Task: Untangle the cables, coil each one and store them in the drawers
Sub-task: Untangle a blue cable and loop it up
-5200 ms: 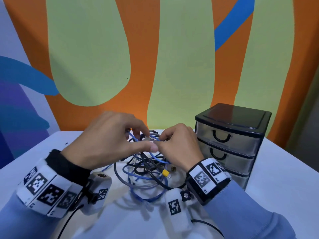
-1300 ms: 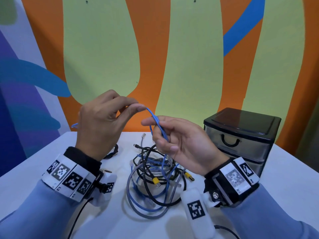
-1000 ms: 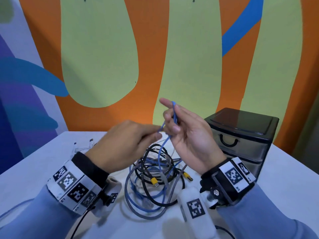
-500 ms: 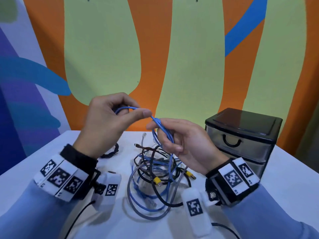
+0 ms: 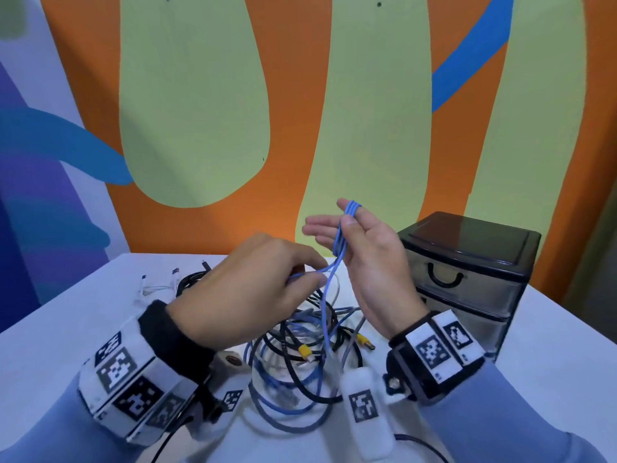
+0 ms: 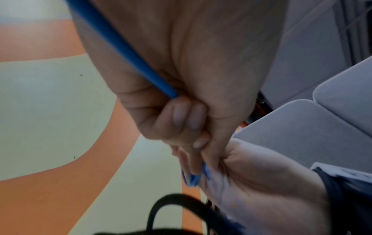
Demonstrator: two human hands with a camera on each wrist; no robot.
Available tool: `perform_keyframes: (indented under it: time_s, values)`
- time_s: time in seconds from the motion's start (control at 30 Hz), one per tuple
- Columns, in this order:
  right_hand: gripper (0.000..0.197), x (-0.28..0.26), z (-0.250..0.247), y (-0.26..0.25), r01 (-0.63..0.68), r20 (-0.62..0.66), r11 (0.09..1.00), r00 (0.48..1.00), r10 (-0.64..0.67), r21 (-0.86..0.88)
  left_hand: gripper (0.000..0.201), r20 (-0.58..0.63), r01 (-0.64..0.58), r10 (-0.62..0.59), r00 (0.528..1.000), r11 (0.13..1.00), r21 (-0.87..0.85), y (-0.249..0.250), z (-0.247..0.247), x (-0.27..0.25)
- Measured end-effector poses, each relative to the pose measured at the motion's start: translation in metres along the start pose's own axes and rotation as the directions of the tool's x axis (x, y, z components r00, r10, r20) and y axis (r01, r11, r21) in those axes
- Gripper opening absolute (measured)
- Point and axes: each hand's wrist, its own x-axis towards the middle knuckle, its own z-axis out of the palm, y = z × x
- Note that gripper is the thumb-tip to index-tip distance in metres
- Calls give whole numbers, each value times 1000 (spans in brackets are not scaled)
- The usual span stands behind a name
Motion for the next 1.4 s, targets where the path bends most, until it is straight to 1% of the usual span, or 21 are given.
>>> perform_keyframes:
  time_s: [0.07, 0.1, 0.13, 0.2, 0.23, 0.33, 0.47, 0.57, 0.63, 0.73, 0.8, 0.87, 0.9, 0.97, 1.07, 1.1, 1.17, 1.23, 1.3, 1.33, 1.4]
  values:
    - [25, -2, -1, 4, 2, 62, 967, 998, 14, -253, 17, -57, -23, 20, 998, 999, -46, 0, -7, 0]
    - [26, -3, -1, 5, -29, 101, 944, 993, 65, -327, 15, -92, -26, 18, 996, 995, -93, -3, -11, 0]
    - [27, -4, 0, 6, -75, 149, 933, 980, 135, -353, 11, -132, -30, 11, 991, 989, -143, -5, -15, 0]
    - [28, -6, 2, 5, -164, 256, 937, 934, 248, -310, 12, -230, -63, 16, 973, 977, -202, -11, -19, 0]
    - [28, -7, 3, 2, -197, 294, 940, 914, 279, -279, 15, -277, -85, 22, 961, 972, -218, -14, -20, 0]
    - [30, -9, 3, -6, -247, 325, 945, 894, 308, -216, 16, -360, -143, 44, 932, 957, -253, -24, -24, 1]
    - [33, -7, -1, -7, -286, 315, 946, 893, 321, -153, 16, -418, -179, 103, 902, 973, -146, -36, -23, 4]
    - [30, -7, -2, -6, -323, 335, 944, 883, 328, -72, 17, -445, -169, 153, 882, 986, 3, -40, -17, 8]
    - [30, -8, -3, -6, -352, 356, 936, 875, 330, -2, 17, -452, -164, 160, 878, 986, 30, -39, -12, 10]
    - [29, -8, -2, -5, -387, 380, 917, 866, 326, 97, 20, -430, -126, 71, 900, 987, -99, -32, 0, 9]
    - [29, -7, -2, -5, -401, 377, 903, 869, 320, 157, 22, -367, -48, -63, 928, 958, -284, -25, 4, 9]
    - [29, -6, -2, -5, -400, 360, 893, 880, 310, 208, 23, -267, 42, -212, 940, 849, -526, -19, 1, 9]
    - [29, -5, -3, -5, -395, 349, 889, 886, 303, 231, 23, -218, 72, -252, 943, 793, -606, -17, 0, 9]
    - [29, -3, -4, -4, -377, 322, 889, 902, 288, 258, 27, -152, 98, -265, 952, 738, -668, -16, -1, 8]
    - [30, -3, -2, -1, -319, 253, 926, 930, 265, 202, 29, -127, 105, -249, 960, 741, -663, -14, 3, 7]
    - [33, -3, -1, 1, -280, 226, 951, 942, 246, 132, 31, -134, 110, -259, 957, 747, -655, -14, 4, 7]
    - [38, -2, 0, 4, -175, 185, 981, 965, 187, -79, 39, -154, 109, -275, 949, 744, -660, -15, 4, 7]
    - [39, -2, 2, 6, -92, 165, 963, 977, 137, -252, 41, -168, 93, -280, 945, 723, -684, -16, 3, 7]
    - [40, -3, 3, 5, -61, 154, 954, 982, 110, -295, 42, -196, 68, -273, 942, 724, -686, -14, 2, 7]
    - [40, -3, 4, 3, -57, 147, 956, 984, 103, -289, 42, -224, 50, -264, 938, 742, -668, -13, 2, 7]
    - [40, -4, 5, 2, -69, 132, 966, 986, 104, -251, 34, -291, -5, -206, 934, 809, -587, -8, 4, 6]
